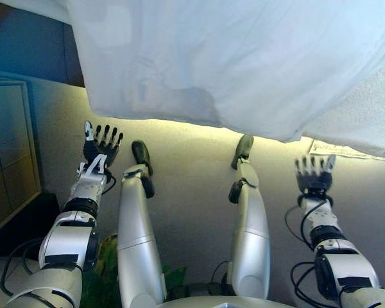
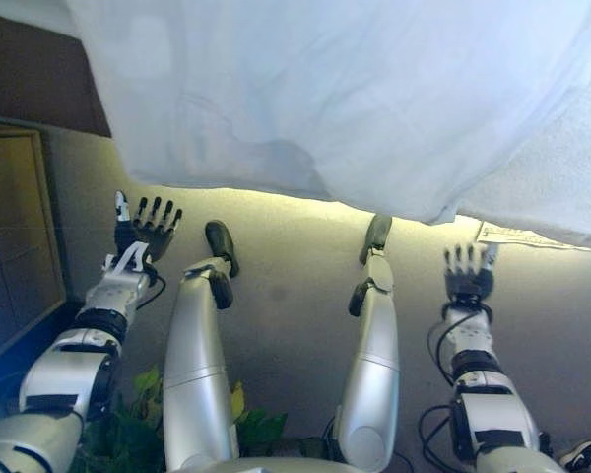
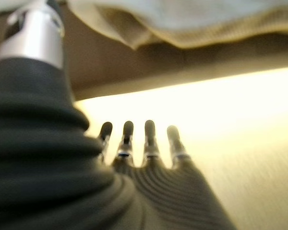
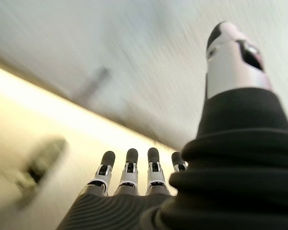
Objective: Make the bed neatly
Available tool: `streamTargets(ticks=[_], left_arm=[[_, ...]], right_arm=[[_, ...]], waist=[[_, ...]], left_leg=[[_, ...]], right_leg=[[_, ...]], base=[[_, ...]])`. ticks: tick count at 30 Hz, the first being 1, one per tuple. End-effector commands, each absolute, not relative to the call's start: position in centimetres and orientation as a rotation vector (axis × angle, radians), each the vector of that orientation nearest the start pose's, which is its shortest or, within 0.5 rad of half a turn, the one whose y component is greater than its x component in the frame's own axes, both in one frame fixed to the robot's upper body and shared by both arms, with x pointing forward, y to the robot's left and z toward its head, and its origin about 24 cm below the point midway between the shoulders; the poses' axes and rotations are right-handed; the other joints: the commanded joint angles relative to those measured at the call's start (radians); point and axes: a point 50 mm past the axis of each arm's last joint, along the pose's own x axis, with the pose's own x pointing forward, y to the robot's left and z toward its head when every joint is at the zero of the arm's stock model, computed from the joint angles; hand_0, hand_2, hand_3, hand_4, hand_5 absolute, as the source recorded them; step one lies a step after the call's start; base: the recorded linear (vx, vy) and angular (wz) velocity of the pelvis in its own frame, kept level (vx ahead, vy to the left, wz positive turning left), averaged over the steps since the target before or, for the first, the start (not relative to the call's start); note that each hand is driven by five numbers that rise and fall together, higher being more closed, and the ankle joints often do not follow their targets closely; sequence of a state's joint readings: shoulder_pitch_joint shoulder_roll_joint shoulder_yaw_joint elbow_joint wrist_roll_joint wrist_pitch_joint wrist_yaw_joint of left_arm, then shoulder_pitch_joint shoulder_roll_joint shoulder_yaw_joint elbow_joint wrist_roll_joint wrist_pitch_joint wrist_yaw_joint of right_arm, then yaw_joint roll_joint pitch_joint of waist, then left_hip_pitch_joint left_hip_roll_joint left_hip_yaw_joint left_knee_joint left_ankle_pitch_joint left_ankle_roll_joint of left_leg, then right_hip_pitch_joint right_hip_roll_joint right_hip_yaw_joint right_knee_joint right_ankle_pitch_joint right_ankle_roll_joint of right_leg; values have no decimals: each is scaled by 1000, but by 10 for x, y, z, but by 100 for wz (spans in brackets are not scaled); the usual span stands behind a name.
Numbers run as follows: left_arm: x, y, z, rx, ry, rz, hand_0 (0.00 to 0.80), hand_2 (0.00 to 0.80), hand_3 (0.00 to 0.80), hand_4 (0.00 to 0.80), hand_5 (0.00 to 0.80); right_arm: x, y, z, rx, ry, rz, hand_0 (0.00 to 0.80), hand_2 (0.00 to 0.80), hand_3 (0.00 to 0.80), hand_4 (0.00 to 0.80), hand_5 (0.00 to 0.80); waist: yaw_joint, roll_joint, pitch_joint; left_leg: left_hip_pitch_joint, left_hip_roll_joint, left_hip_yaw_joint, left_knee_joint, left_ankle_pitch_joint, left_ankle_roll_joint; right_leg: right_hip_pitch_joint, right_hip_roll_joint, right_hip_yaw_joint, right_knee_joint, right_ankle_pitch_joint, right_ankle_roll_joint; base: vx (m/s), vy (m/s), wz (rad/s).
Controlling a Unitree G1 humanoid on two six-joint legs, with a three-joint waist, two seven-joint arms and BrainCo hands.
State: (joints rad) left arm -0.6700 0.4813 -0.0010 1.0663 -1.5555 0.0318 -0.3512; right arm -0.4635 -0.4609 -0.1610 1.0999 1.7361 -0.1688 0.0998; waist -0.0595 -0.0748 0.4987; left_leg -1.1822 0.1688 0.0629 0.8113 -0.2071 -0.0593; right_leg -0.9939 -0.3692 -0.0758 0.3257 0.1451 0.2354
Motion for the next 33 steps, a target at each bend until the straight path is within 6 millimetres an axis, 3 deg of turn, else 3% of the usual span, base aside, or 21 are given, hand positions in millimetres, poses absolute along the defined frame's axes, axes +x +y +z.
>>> streamTargets(ticks=[1,6,7,10,15,17,18,19,22,26,33], left_arm=[[345,269,59,-1173,-133,56,0,0,0,0,0],[339,276,73,-1202,-252,20,0,0,0,0,0],[338,277,76,-1207,-269,11,0,0,0,0,0],[329,280,83,-1220,-377,-79,0,0,0,0,0],[319,267,97,-1242,-568,-289,0,0,0,0,0],[315,261,98,-1257,-608,-335,0,0,0,0,0],[314,256,101,-1271,-636,-374,0,0,0,0,0],[312,253,101,-1279,-650,-399,0,0,0,0,0],[314,241,109,-1294,-679,-462,0,0,0,0,0],[321,231,118,-1288,-665,-478,0,0,0,0,0],[318,235,97,-1347,-643,-334,0,0,0,0,0]], right_arm=[[252,-374,7,1243,-244,-802,0,0,0,0,0],[254,-364,22,1215,-388,-555,0,0,0,0,0],[255,-362,25,1212,-405,-521,0,0,0,0,0],[256,-343,31,1176,-455,-294,0,0,0,0,0],[258,-320,38,1146,-497,-40,0,0,0,0,0],[260,-311,42,1146,-511,5,0,0,0,0,0],[262,-305,45,1150,-525,39,0,0,0,0,0],[262,-299,45,1154,-528,61,0,0,0,0,0],[266,-279,49,1179,-540,136,0,0,0,0,0],[272,-267,51,1190,-522,142,0,0,0,0,0],[268,-249,46,1211,-506,100,0,0,0,0,0]], waist=[[28,84,21],[27,76,21],[25,75,21],[28,74,21],[38,74,21],[43,76,21],[44,75,21],[46,75,21],[45,71,21],[45,66,21],[26,66,21]], left_leg=[[45,-17,-11,-193,166,-59],[116,-24,-7,-219,155,-59],[106,-26,4,-228,178,-52],[176,-34,-3,-250,159,-60],[223,-48,2,-292,181,-57],[257,-51,-6,-298,164,-61],[254,-55,0,-309,184,-57],[280,-53,-8,-309,161,-62],[279,-56,-3,-321,188,-56],[292,-53,-3,-336,195,-53],[330,-56,5,-353,201,-50]], right_leg=[[3,-33,7,107,1,-41],[64,-40,-3,75,8,-40],[55,-44,-12,64,29,-49],[112,-41,-8,56,13,-42],[150,-55,-31,28,35,-49],[179,-55,-29,33,19,-44],[177,-60,-38,25,33,-49],[200,-56,-32,35,10,-41],[199,-58,-42,31,27,-50],[213,-58,-48,29,24,-46],[246,-58,-47,13,28,-43]], base=[[63,-27,4],[5,-42,1],[10,-39,5],[41,-45,8],[-34,-54,10],[37,-59,13],[84,-64,6],[-45,-43,7],[-20,-51,11],[4,-67,5],[6,12,3]])
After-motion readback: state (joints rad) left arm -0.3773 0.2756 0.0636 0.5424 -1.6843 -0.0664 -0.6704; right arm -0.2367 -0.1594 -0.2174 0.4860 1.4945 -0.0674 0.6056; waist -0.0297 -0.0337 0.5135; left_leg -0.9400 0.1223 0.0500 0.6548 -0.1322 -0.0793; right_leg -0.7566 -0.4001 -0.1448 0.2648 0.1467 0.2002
